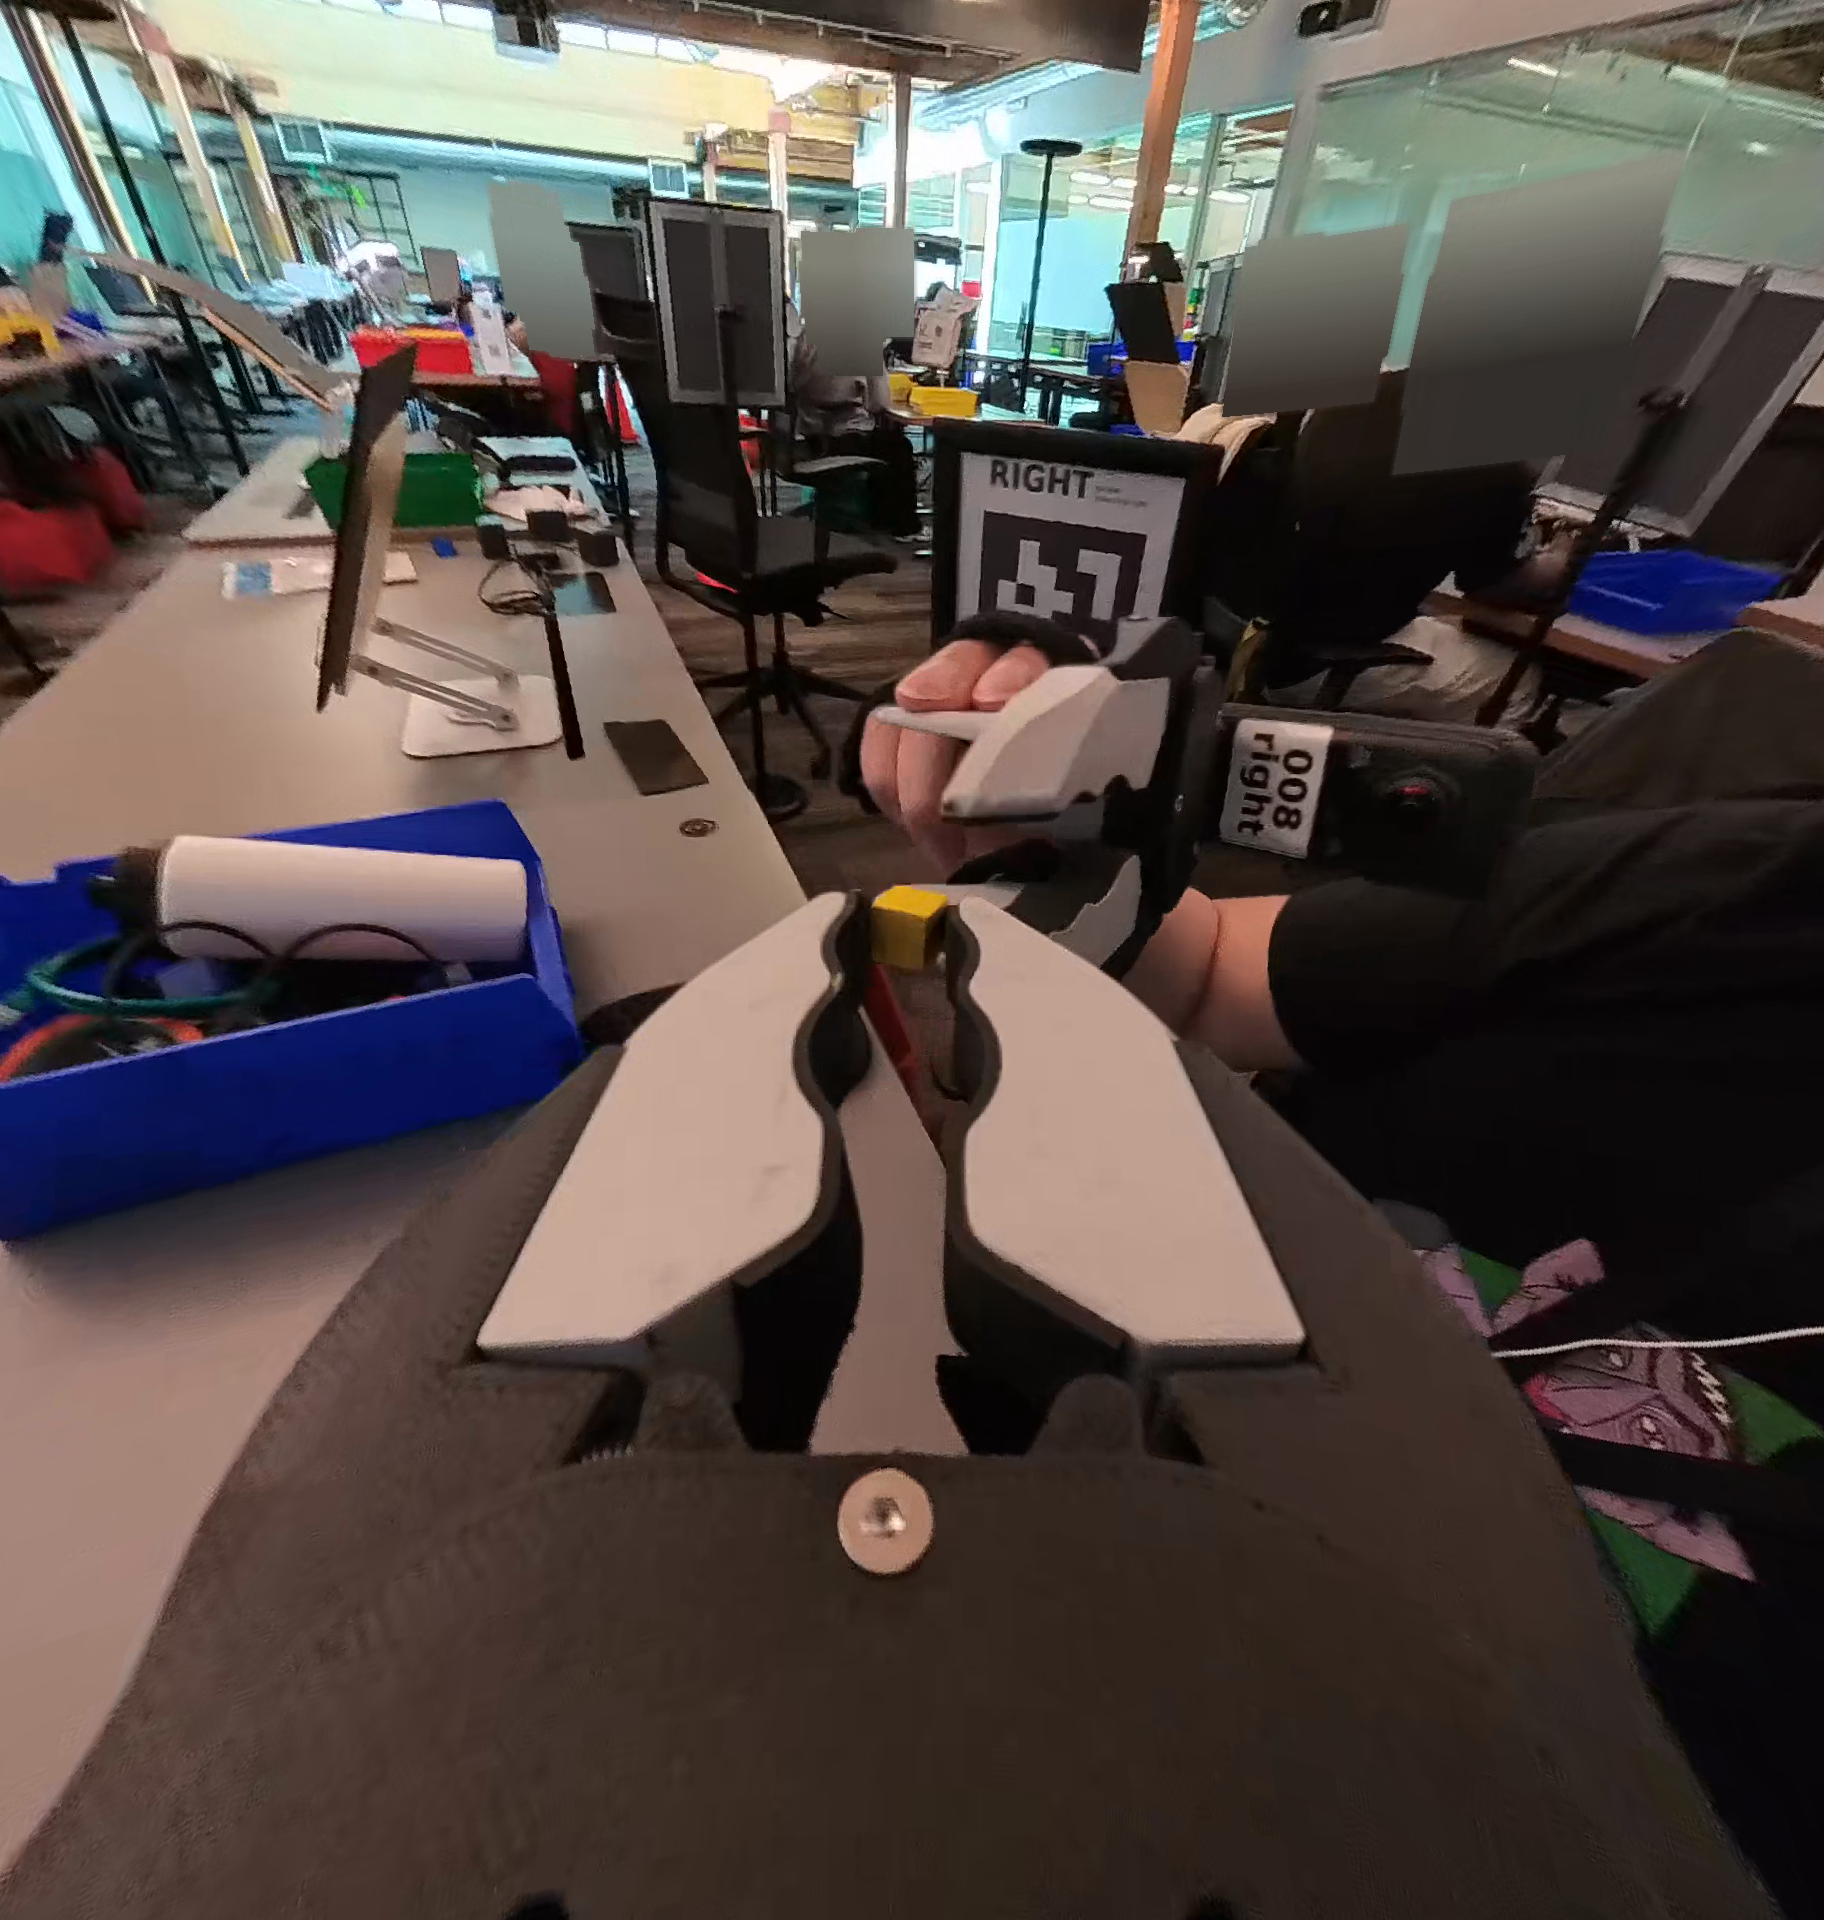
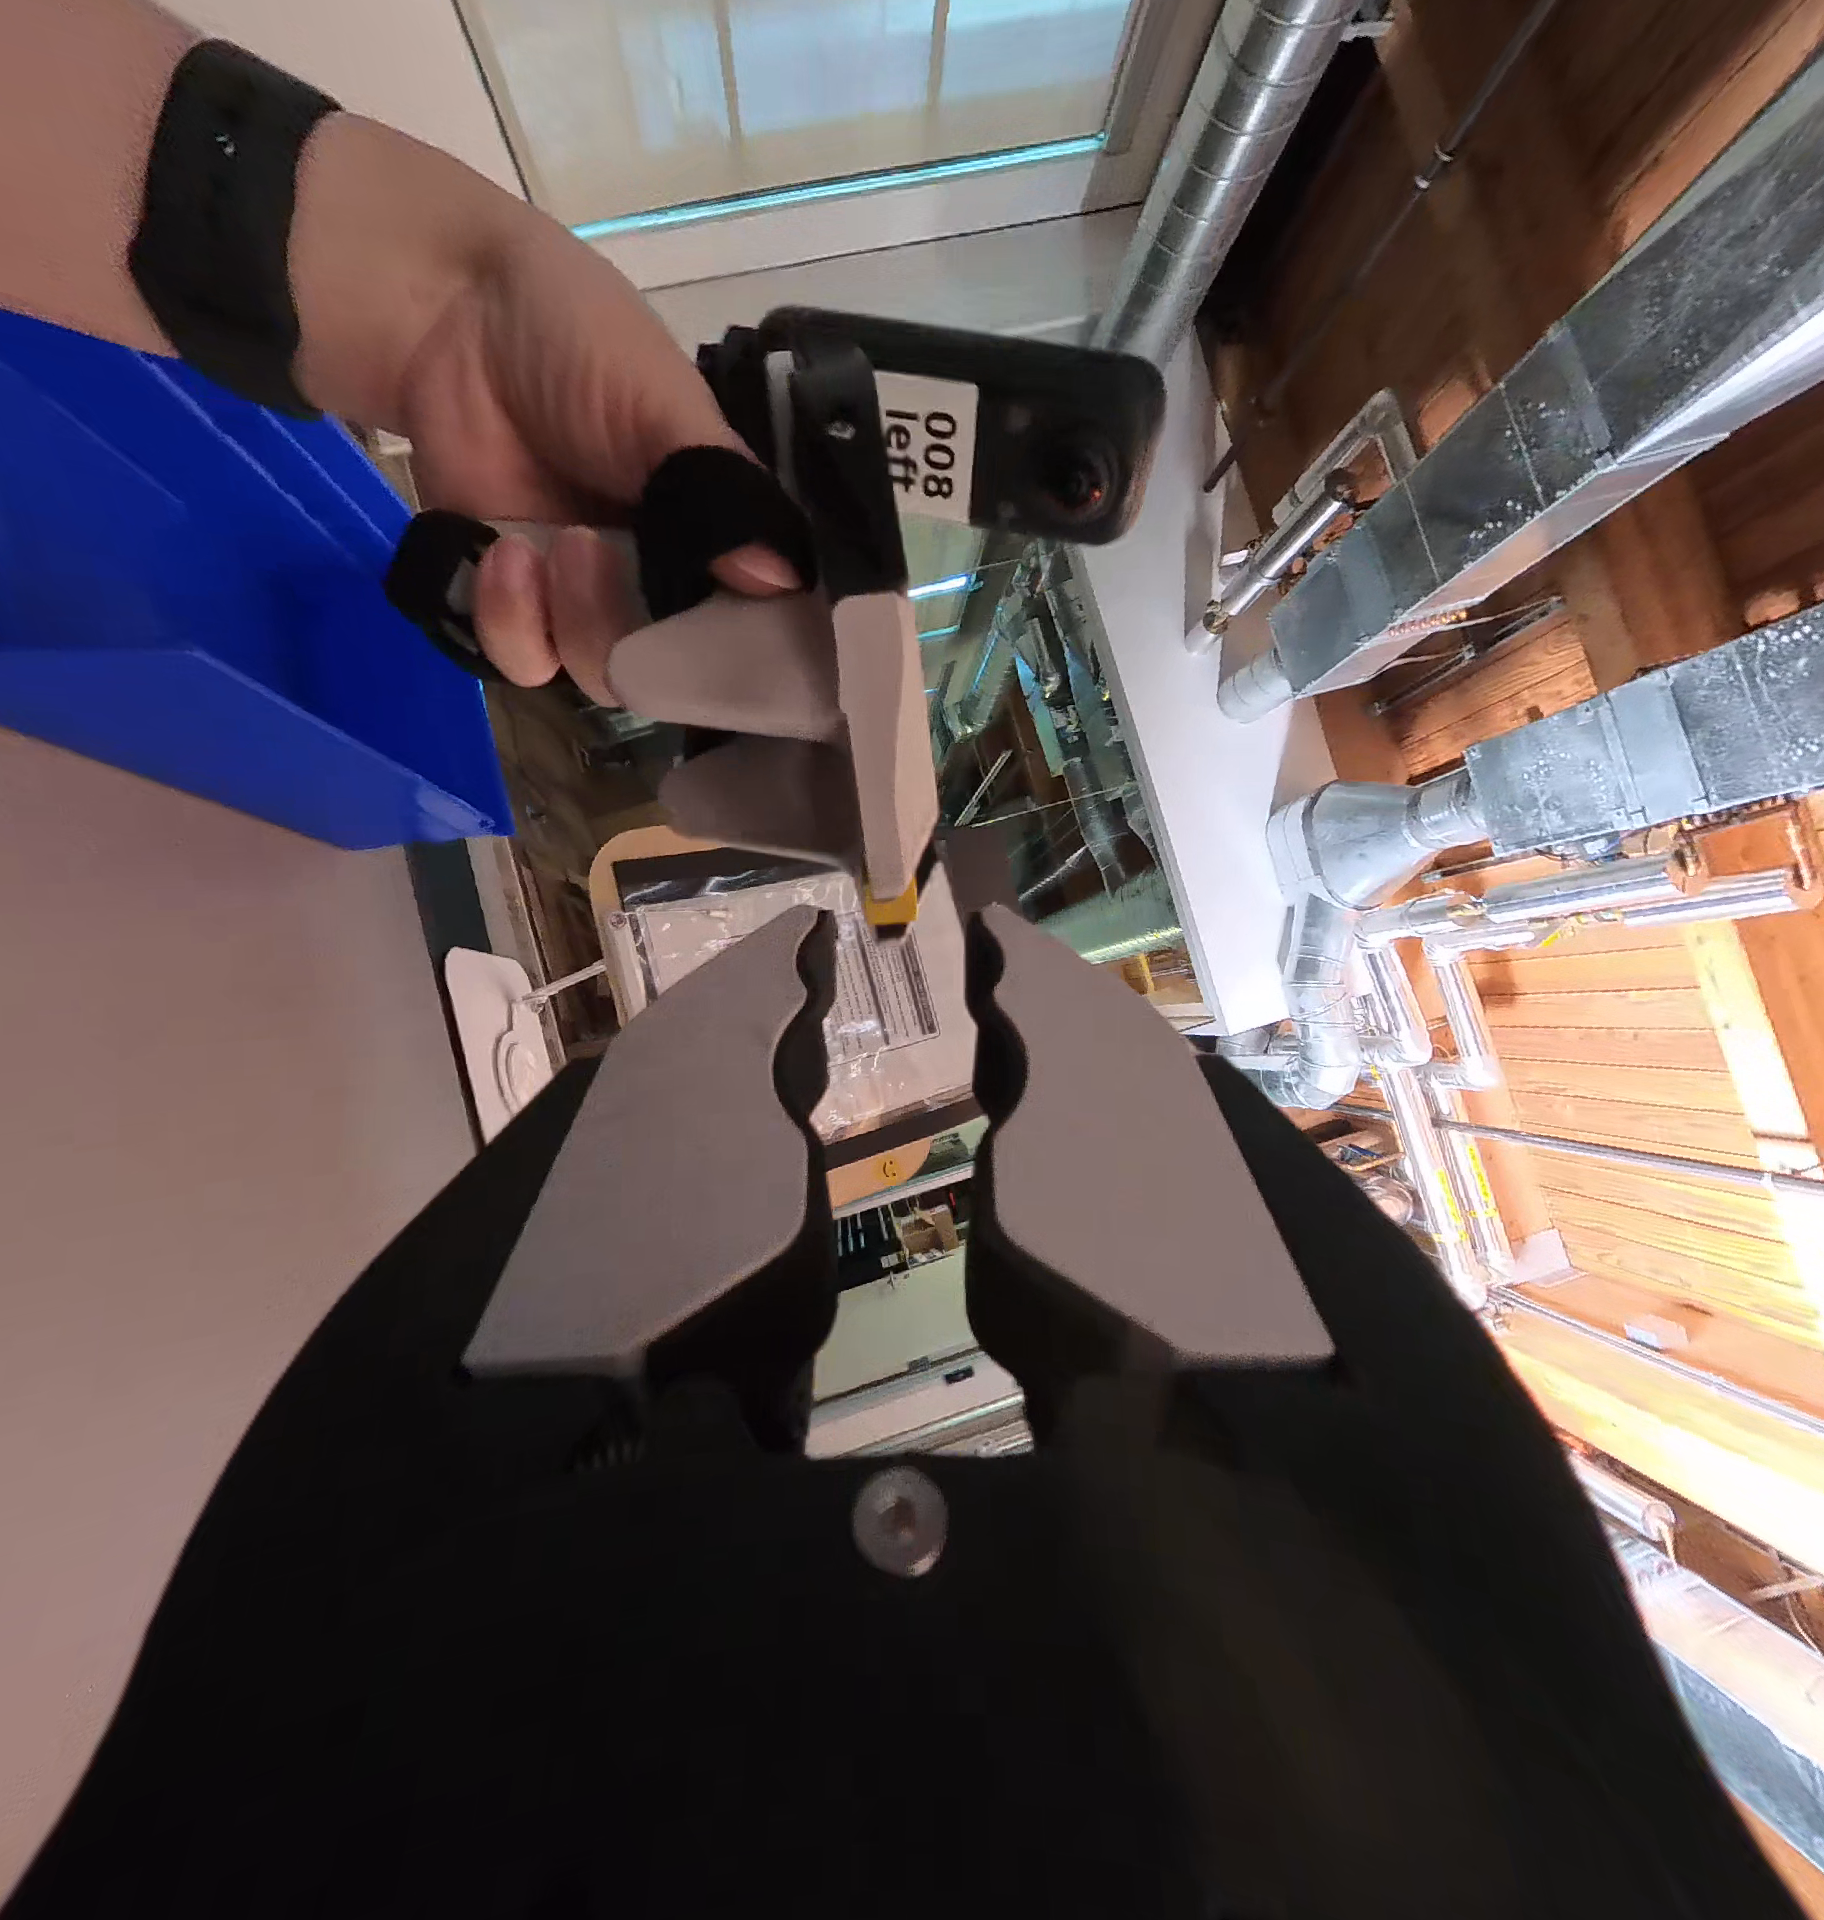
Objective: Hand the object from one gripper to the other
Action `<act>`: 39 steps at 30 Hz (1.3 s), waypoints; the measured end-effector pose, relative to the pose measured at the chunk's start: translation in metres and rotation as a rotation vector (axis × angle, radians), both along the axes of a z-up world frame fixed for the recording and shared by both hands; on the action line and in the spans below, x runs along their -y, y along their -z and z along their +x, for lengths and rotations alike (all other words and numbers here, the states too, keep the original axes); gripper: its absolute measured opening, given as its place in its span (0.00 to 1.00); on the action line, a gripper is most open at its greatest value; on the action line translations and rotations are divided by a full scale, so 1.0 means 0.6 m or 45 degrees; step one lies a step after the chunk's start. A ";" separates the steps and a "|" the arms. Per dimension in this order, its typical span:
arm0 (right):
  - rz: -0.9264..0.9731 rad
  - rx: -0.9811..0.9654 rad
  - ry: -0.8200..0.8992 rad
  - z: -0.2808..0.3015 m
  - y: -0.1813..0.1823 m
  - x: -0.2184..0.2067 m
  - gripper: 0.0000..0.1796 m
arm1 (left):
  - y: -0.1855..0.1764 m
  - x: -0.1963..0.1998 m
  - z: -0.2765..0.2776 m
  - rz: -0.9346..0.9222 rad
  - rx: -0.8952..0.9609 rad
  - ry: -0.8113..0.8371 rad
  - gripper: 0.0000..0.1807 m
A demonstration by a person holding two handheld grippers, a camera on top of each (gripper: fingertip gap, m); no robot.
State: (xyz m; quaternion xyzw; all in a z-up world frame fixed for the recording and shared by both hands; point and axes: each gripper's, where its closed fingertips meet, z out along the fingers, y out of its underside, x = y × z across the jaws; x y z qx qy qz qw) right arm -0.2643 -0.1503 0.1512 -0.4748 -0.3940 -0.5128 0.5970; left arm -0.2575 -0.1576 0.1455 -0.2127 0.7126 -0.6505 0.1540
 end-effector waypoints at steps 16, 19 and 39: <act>-0.012 -0.238 0.002 0.024 -0.003 -0.006 0.06 | -0.006 0.006 0.005 -0.041 0.011 0.007 0.18; 0.080 -0.778 -0.220 0.052 -0.030 0.014 0.06 | -0.030 -0.002 0.005 -0.010 0.257 -0.069 0.25; -0.153 -2.412 -1.765 0.046 -0.016 0.028 0.06 | -0.017 0.042 0.056 0.606 1.191 -0.660 0.15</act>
